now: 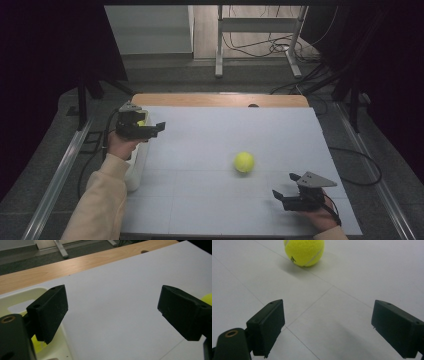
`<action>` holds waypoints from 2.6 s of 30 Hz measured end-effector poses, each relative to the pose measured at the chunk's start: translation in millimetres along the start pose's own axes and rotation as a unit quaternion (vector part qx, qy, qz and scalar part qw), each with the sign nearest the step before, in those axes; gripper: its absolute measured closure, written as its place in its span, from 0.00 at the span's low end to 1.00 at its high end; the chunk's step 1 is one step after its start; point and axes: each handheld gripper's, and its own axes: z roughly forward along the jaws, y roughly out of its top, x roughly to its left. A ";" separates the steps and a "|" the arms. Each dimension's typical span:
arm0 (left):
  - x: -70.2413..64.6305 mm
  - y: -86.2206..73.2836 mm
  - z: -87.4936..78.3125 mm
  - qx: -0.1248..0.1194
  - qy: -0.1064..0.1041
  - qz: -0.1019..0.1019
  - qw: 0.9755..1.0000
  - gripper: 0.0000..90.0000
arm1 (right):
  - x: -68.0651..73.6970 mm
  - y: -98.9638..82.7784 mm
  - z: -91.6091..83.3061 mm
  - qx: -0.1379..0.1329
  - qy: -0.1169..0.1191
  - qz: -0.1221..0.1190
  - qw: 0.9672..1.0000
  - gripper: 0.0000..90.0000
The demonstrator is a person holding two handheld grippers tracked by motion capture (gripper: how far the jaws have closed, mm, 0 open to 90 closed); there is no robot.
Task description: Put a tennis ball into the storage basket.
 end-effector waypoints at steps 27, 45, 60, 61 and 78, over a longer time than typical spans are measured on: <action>-45.7 -13.7 1.8 -0.039 -0.071 0.028 0.996 0.12 | -1.3 -2.3 -1.7 -0.001 -0.005 -0.001 1.000 0.13; -78.5 -14.9 17.2 -0.021 -0.110 0.059 0.992 0.12 | -1.1 -2.5 -3.4 -0.001 -0.005 -0.002 1.000 0.13; -87.9 -14.6 26.0 -0.018 -0.128 0.057 0.990 0.12 | -0.8 -0.6 0.7 -0.002 -0.006 -0.001 1.000 0.13; -89.3 -14.4 27.9 -0.016 -0.130 0.057 0.990 0.12 | -1.2 -0.9 0.7 -0.001 -0.006 -0.001 1.000 0.13; -110.0 -13.8 51.5 0.006 -0.152 0.069 0.986 0.13 | -1.1 -1.8 -3.8 -0.007 -0.004 0.001 1.000 0.14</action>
